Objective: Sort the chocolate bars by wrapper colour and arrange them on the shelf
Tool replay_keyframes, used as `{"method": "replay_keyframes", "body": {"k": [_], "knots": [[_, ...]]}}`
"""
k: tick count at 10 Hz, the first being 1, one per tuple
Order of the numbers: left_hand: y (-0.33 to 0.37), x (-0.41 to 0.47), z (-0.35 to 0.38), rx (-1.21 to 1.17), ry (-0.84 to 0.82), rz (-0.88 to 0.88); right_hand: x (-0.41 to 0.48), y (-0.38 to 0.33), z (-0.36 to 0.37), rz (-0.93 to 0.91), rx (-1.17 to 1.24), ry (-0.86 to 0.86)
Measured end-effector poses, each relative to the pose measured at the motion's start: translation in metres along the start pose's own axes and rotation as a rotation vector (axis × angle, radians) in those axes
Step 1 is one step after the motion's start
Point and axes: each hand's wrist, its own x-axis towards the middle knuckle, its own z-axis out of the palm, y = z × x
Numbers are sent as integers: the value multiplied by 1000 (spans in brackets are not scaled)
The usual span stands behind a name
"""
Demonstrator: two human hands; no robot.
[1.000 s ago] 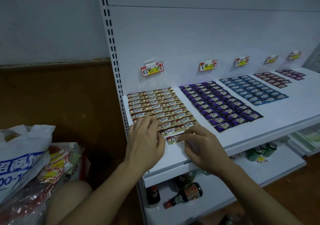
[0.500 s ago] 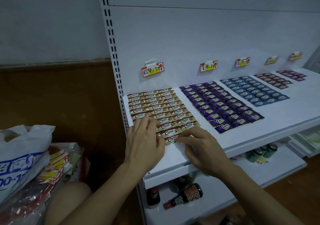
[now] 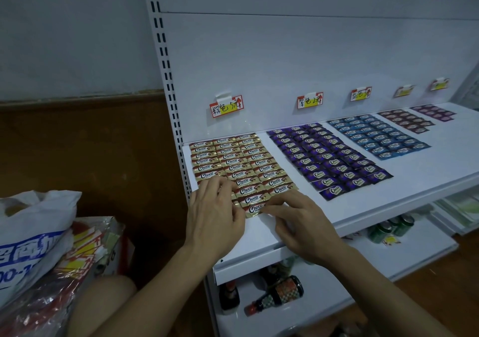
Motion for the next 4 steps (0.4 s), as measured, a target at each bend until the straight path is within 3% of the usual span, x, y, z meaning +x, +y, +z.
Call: {"method": "replay_keyframes", "body": {"k": [4], "knots": [[0,2,-1,26,-10,17,0,-3,-4,137,51,12]]}}
